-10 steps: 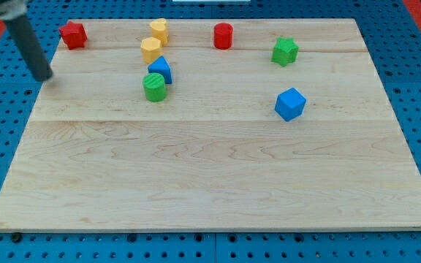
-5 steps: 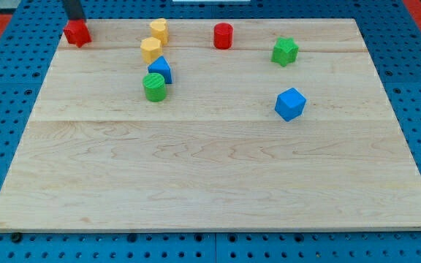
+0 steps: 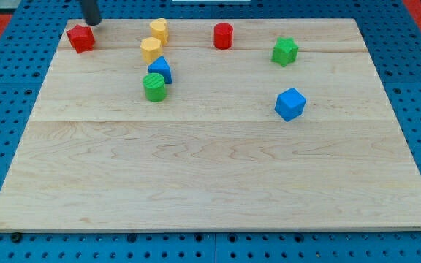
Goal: Move the red star towards bottom of green circle
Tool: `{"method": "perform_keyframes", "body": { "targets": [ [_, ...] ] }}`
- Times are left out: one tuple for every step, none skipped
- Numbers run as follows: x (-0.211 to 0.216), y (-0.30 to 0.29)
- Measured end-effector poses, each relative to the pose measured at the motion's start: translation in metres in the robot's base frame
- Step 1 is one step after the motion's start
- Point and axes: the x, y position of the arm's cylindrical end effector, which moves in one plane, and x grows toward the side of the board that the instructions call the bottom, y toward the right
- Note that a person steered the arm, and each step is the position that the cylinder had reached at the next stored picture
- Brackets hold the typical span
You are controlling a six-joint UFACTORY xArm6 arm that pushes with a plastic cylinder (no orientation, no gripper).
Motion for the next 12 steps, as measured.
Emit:
{"method": "perform_keyframes", "body": {
  "targets": [
    [0.022,-0.010],
    [0.071,0.017],
    [0.120,0.045],
    [0.163,0.058],
    [0.179,0.019],
    [0.195,0.011],
    [0.235,0.009],
    [0.258,0.019],
    [0.258,0.043],
    [0.258,0.079],
    [0.258,0.131],
    [0.271,0.163]
  ]
}}
